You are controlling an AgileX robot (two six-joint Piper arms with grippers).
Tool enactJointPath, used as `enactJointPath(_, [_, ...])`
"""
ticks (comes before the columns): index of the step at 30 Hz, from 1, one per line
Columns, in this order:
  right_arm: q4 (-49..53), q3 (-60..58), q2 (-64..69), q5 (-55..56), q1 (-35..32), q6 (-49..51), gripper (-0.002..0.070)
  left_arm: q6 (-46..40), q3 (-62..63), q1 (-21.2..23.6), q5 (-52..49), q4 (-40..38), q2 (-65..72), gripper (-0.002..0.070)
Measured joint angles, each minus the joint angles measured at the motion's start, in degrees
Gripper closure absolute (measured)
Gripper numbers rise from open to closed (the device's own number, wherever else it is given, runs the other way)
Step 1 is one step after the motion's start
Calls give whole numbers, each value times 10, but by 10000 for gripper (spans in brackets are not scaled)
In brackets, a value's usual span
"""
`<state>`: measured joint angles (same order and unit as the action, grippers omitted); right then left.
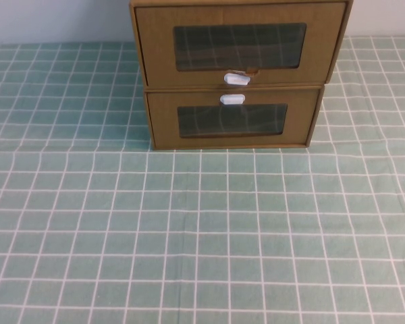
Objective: Open the shoe box
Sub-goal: 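Pull the top drawer of the cardboard box fully open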
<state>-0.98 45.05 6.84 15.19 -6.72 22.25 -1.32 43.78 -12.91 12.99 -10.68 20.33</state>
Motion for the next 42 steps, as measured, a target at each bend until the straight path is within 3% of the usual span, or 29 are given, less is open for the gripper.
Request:
enactJointPath(6, [1, 139, 144, -295, 0, -2, 690, -1, 216, 0, -277, 0, 196, 680])
enactJointPath(9, [1, 161, 215, -372, 0, -45, 690, -1, 291, 0, -362, 2, 290, 680])
enactJointPath(14, [-5, 162, 271, -411, 9, -142, 689, -2, 332, 0, -360, 10, 418, 680])
enactJointPath(20, [-106, 155, 292, -448, 40, -184, 690, -36, 360, -10, -344, -36, 542, 680])
enactJointPath(26, [-264, 149, 395, -562, 68, -409, 690, -230, 494, -65, -409, -116, 660, 680])
enactJointPath(32, [-390, 146, 515, -646, 130, -686, 690, -389, 682, -81, -529, -231, 817, 680])
enactJointPath(35, [-354, 148, 562, -669, 183, -734, 690, -414, 780, -81, -584, -266, 895, 680])
enactJointPath(38, [-241, 164, 609, -706, 255, -735, 689, -419, 862, -81, -641, -292, 969, 680])
enactJointPath(42, [33, 189, 665, -748, 352, -596, 690, -406, 930, -81, -687, -298, 1028, 680])
